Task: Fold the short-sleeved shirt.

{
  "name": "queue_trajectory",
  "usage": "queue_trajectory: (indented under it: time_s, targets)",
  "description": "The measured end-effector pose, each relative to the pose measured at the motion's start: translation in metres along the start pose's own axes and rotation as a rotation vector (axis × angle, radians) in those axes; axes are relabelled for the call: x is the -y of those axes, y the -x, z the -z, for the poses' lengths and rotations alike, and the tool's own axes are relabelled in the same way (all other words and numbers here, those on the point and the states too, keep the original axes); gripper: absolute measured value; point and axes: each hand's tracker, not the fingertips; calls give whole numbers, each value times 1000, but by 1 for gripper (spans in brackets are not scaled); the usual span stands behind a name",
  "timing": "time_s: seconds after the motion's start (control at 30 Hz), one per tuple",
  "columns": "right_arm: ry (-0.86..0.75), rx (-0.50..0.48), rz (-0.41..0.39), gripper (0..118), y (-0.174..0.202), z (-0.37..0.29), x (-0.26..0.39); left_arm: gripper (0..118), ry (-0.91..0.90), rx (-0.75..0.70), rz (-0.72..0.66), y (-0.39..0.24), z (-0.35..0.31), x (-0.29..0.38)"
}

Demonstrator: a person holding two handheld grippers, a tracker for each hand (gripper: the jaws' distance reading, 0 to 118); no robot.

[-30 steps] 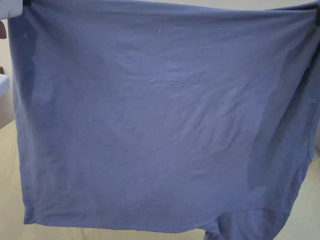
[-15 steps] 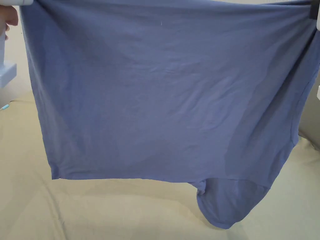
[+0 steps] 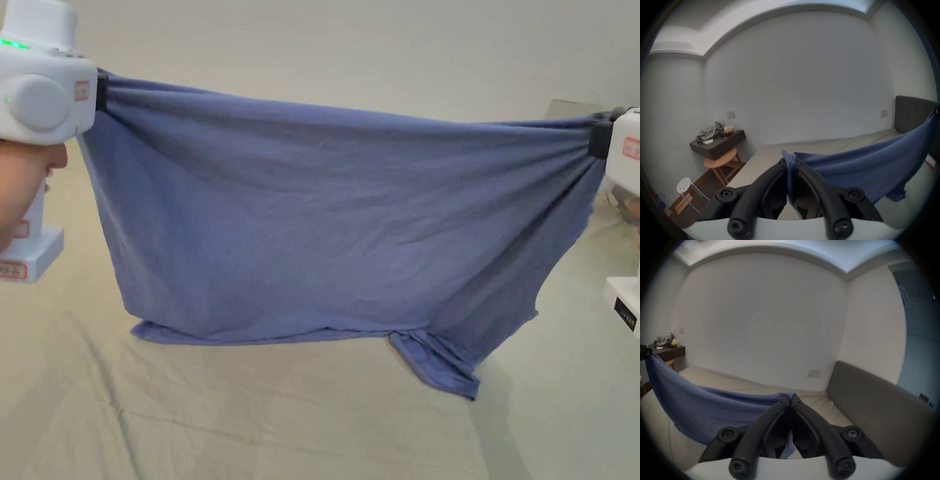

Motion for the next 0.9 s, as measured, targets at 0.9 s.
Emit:
queue_trajectory:
  time_s: [0.9]
  targets:
    - [749,-209,122,0,-20,-283,342,3,700,133,113,15,-265,360]
